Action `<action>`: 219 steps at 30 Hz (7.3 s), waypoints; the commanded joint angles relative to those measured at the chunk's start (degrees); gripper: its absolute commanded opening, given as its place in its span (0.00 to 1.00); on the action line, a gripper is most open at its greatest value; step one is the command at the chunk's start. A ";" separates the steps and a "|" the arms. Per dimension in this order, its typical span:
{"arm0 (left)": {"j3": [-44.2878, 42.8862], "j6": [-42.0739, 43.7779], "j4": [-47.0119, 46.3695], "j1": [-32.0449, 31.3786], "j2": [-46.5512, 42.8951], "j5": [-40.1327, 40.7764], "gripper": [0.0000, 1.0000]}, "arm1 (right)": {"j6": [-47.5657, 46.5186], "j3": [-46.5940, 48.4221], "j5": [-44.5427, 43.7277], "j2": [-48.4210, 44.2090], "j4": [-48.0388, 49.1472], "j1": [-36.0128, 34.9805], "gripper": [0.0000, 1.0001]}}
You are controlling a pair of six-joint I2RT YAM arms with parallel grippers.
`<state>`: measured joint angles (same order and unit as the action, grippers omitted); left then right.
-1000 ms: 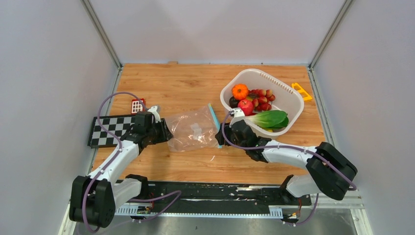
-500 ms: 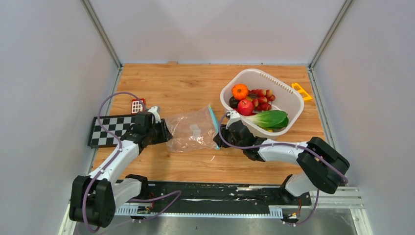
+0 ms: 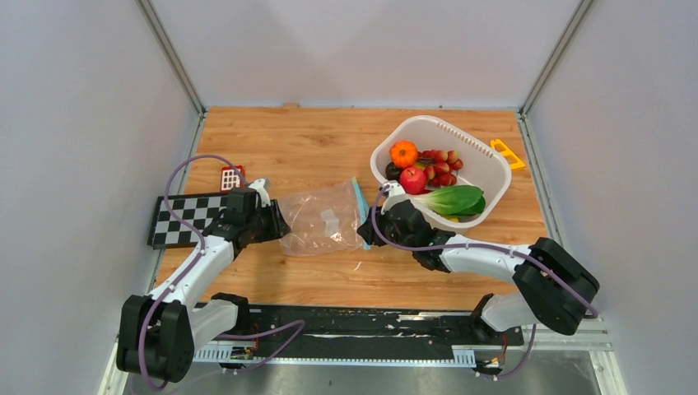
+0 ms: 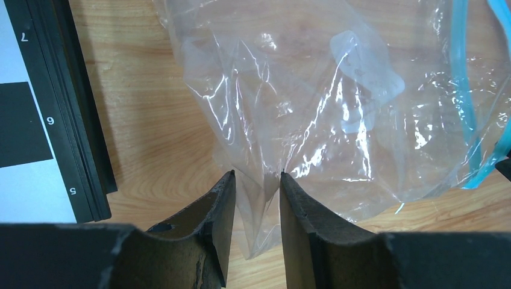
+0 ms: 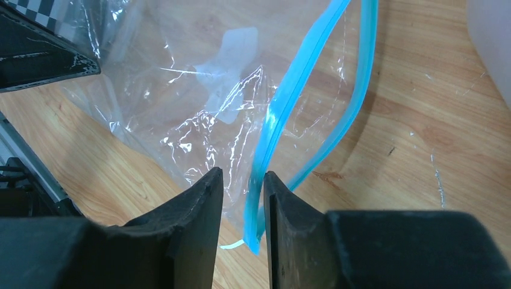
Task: Place the food in the zip-top bag and seal the zipper
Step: Pick up the zipper food storage bag at the center of the board, then open the zipper of the food storage bag.
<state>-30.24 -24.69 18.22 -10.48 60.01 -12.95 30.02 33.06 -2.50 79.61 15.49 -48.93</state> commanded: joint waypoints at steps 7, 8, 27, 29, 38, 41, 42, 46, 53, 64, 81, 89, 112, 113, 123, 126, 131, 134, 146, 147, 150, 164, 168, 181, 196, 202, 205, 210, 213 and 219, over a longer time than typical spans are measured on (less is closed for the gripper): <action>0.09 -0.03 -2.99 -0.24 0.02 -2.19 0.40 | -2.02 3.11 7.00 -2.64 1.13 0.42 0.17; 0.06 -0.13 -3.09 -0.24 0.05 -2.57 0.40 | -2.01 2.95 7.01 -2.51 1.08 0.40 0.17; 0.26 -1.25 -2.68 -0.24 -3.91 -2.41 0.55 | -4.70 2.11 4.80 -6.83 -3.69 0.85 0.00; -0.41 -1.37 -2.28 -0.24 -4.56 -2.97 0.64 | -6.33 2.10 5.74 -8.45 -4.89 0.86 0.00; -9.64 2.34 6.15 -0.24 -8.93 -1.41 0.91 | -7.26 0.96 7.66 -13.71 -7.17 0.85 0.00; -14.40 3.44 11.02 -0.24 -9.79 0.47 0.95 | -7.73 1.36 7.57 -15.06 -8.17 0.86 0.00; -15.56 3.42 11.96 -0.24 -10.08 0.92 0.98 | -8.03 1.51 7.77 -15.40 -8.45 0.93 0.00; -18.57 2.54 13.39 -0.24 -11.11 1.88 1.00 | -9.56 2.50 9.00 -16.53 -9.56 0.86 0.00; -22.43 -1.93 11.49 -2.49 -10.02 -3.68 0.93 | -13.21 4.88 16.01 -17.38 -10.00 0.79 0.00; -28.29 -7.04 7.08 -21.90 2.01 5.68 0.89 | -18.04 4.32 19.31 -20.14 -8.37 -0.08 0.00; -37.77 -7.89 9.02 -32.44 14.71 8.95 0.78 | -20.43 3.42 14.18 -21.62 -7.43 -4.16 0.00; -38.91 -6.74 10.05 -34.09 17.39 9.75 0.74 | -21.28 2.88 11.04 -23.00 -6.85 -5.27 0.00; -41.32 -3.87 13.83 -34.92 19.45 11.65 0.09 | -22.28 2.54 10.23 -22.99 -7.27 -6.09 0.00; -41.28 -3.80 13.84 -34.88 19.31 11.82 0.05 | -21.97 2.42 10.25 -22.93 -7.23 -6.09 0.02; -37.53 -3.11 10.65 -34.88 14.47 12.09 0.00 | -10.91 3.06 -8.49 -27.75 -14.99 -5.88 0.50; -36.10 -3.07 9.49 -34.87 12.32 12.48 0.00 | -5.60 4.44 -10.61 -27.02 -21.38 -3.27 0.57; -34.68 -3.52 8.11 -34.88 10.42 12.52 0.00 | 2.67 5.12 -1.01 -23.69 -21.99 1.79 0.59; -34.47 -3.61 7.88 -34.87 10.10 12.03 0.00 | 5.98 4.43 1.55 -21.50 -17.33 1.82 0.59; -33.31 -3.66 7.38 -34.92 8.79 11.58 0.00 | 10.12 6.80 4.67 -13.94 -14.54 2.93 0.45; -33.28 -3.61 7.45 -34.88 8.78 11.67 0.00 | 10.23 6.81 5.18 -13.78 -13.53 3.01 0.45; -32.78 -3.78 7.32 -34.87 8.64 12.20 0.00 | 10.34 7.63 7.13 -13.48 -12.54 3.13 0.45; -32.39 -3.88 7.71 -34.87 7.99 12.81 0.00 | 13.98 7.90 8.88 -9.67 -10.78 5.49 0.15; -32.39 -3.68 8.18 -34.87 8.09 12.82 0.02 | 12.04 8.88 9.48 -9.99 -11.50 5.42 0.00; -40.01 3.69 18.88 -40.08 8.99 21.88 0.82 | 13.13 13.02 6.29 -10.43 -15.30 5.44 0.00; -41.90 5.14 26.32 -46.91 13.62 42.48 0.56 | 13.39 14.48 8.24 -11.49 -15.26 5.42 0.00; -40.93 5.16 24.47 -46.91 13.86 41.58 0.38 | 12.17 14.60 8.30 -11.30 -15.22 5.43 0.00; -40.57 5.12 23.89 -46.90 14.08 40.09 0.26 | 10.89 15.36 8.28 -10.79 -17.23 5.44 0.00; -40.16 2.91 24.25 -46.91 13.49 42.21 0.00 | 6.77 18.26 7.83 -9.24 -20.56 5.55 0.00; -40.17 0.43 23.68 -46.90 12.43 42.68 0.00 | 3.92 20.44 8.32 -7.48 -21.82 6.17 0.00; -40.43 -5.45 20.53 -46.89 11.24 36.99 0.00 | -2.48 27.13 14.35 -1.27 -25.42 7.99 0.01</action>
<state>-70.52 -24.71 42.46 -57.30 73.36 26.87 33.87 54.98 7.62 75.05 -7.55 -42.09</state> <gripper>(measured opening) 0.009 0.015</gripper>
